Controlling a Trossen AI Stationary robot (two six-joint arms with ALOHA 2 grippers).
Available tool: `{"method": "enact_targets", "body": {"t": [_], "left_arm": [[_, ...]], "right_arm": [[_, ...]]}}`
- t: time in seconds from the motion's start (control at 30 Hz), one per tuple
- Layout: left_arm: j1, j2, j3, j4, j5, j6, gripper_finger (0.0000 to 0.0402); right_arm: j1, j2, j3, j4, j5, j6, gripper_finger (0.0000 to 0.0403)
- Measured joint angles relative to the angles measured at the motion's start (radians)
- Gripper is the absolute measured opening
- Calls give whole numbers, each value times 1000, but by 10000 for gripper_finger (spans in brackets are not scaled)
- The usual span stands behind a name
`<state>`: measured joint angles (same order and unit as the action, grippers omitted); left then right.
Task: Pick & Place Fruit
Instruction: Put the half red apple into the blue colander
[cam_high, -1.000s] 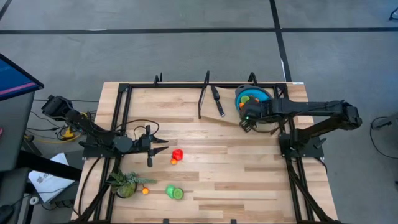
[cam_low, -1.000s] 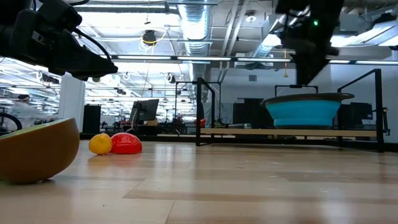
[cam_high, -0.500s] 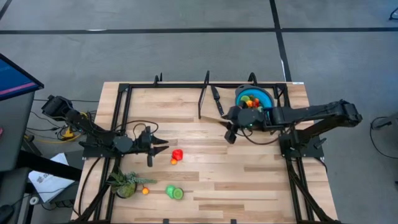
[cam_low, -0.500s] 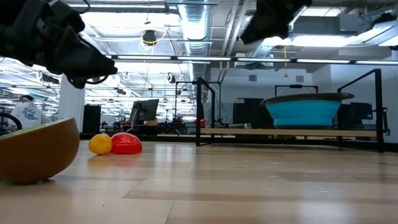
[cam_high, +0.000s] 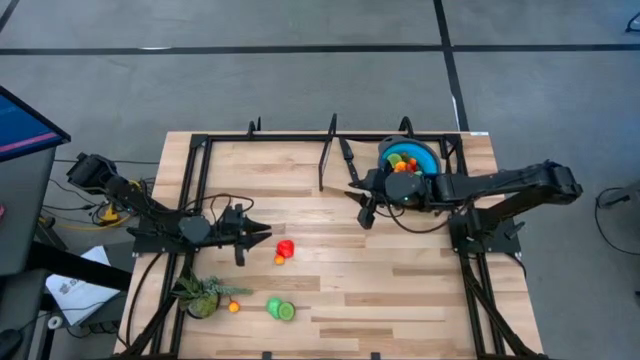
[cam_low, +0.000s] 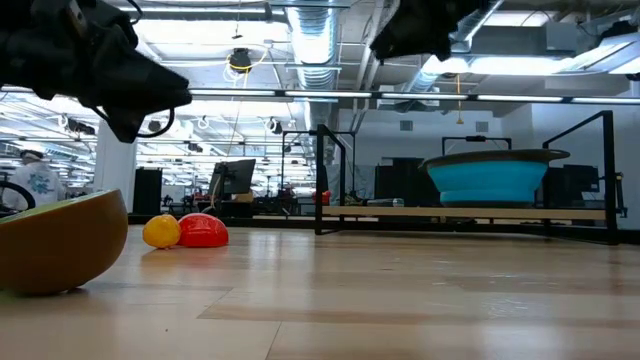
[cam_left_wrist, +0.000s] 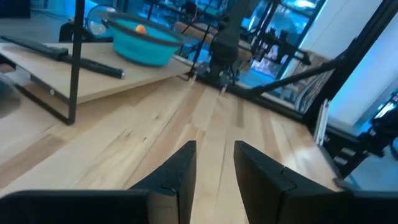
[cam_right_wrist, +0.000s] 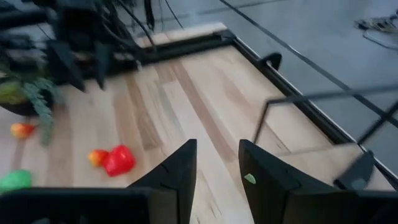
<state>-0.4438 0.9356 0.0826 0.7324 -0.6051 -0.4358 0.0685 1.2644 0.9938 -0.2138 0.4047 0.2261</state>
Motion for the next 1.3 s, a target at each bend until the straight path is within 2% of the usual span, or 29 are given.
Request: {"method": "enact_targets", "body": {"t": [0.13,0.3,0.47,0.73,0.97,1.17,1.3], "left_arm": [[0,0,0,34,0,0,103],[0,0,0,42,0,-28,103],[-10,0,0,49,0,-41,103],[-117,25,5,104,-1,-43,103],[-215,201,114,108,-29,-41,103],[-211,373,199,107,-47,-42,103],[-205,428,208,106,-128,-96,103]], "right_arm": [[-2,0,-29,-40,0,17,112],[20,1,-89,-28,-14,116,112],[44,0,-121,-12,-12,134,112],[67,0,-163,166,-12,130,112],[60,0,-163,261,-12,59,112],[60,0,-163,256,-12,51,112],[64,0,-163,255,-12,52,112]]}}
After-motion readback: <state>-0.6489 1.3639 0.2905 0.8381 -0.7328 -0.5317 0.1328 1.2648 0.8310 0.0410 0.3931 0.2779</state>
